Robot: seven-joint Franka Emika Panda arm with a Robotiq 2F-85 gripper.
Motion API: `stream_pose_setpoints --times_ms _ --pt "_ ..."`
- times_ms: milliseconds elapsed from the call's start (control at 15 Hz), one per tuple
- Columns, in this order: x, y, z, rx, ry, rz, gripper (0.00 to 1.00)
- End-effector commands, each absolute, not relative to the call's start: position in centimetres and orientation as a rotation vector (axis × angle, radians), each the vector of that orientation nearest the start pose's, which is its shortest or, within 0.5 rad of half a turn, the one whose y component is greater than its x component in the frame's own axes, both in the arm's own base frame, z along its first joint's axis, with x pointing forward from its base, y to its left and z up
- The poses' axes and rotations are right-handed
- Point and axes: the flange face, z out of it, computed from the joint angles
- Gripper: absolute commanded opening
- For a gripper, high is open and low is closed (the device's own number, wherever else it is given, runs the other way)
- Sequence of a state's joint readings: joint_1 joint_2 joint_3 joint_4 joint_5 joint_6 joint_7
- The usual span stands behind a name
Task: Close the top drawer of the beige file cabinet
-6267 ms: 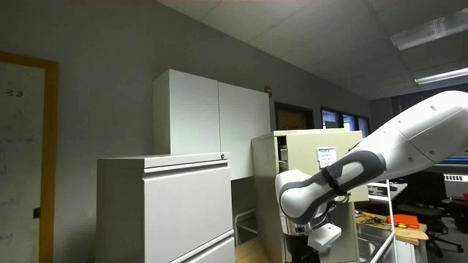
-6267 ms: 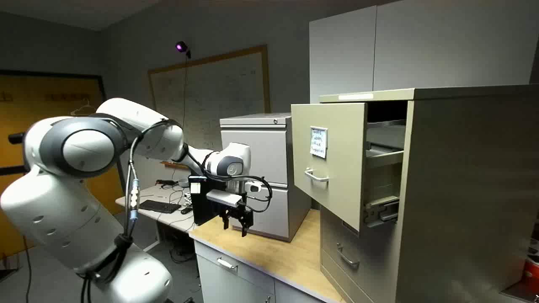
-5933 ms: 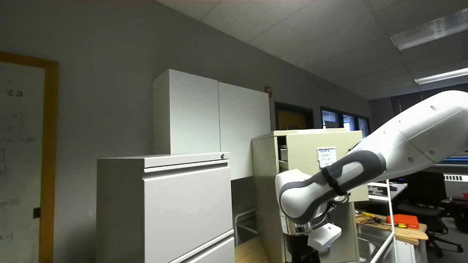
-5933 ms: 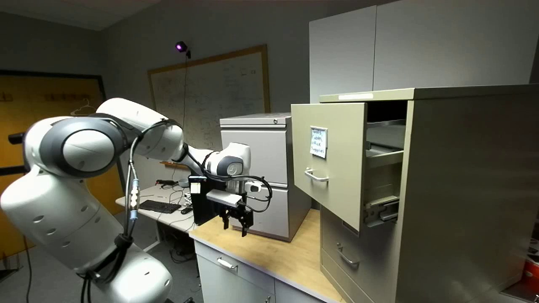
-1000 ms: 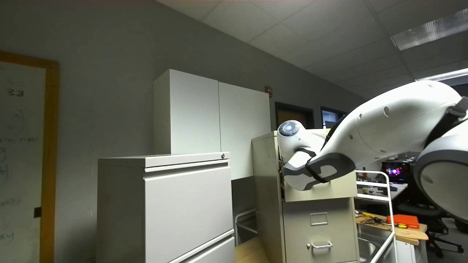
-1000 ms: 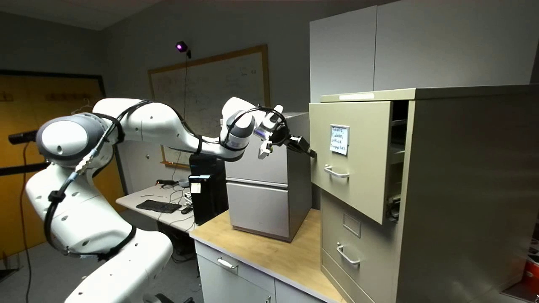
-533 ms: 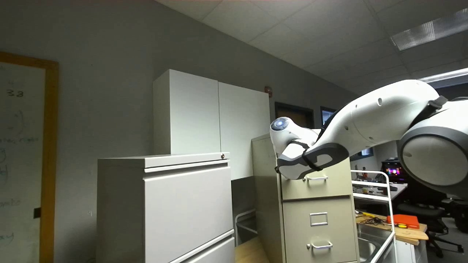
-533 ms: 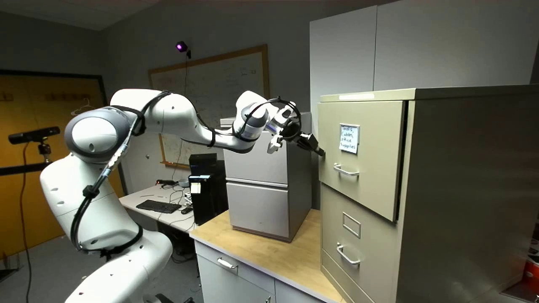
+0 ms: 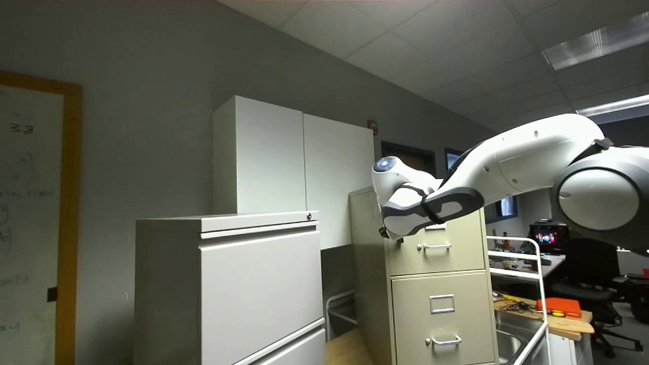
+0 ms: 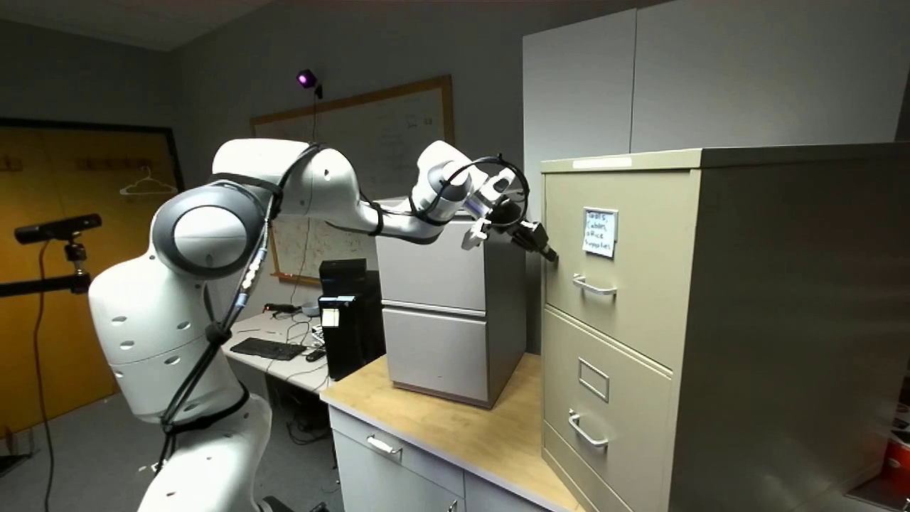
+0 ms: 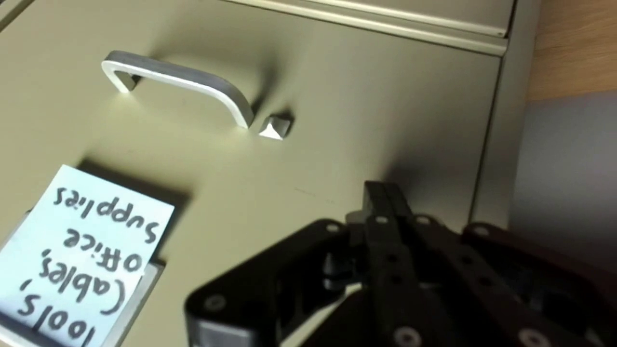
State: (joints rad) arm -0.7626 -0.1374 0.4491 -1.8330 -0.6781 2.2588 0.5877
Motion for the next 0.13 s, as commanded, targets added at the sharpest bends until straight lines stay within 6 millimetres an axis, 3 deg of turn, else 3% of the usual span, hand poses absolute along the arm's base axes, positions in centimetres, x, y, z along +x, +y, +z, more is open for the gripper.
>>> stream_pose_setpoints --times_ms 0,67 --pt "56.99 -20.84 62.66 2.389 -0.718 0.777 0.0" --pt "56.88 -20.8 62.76 2.394 -0.725 0.774 0.0"
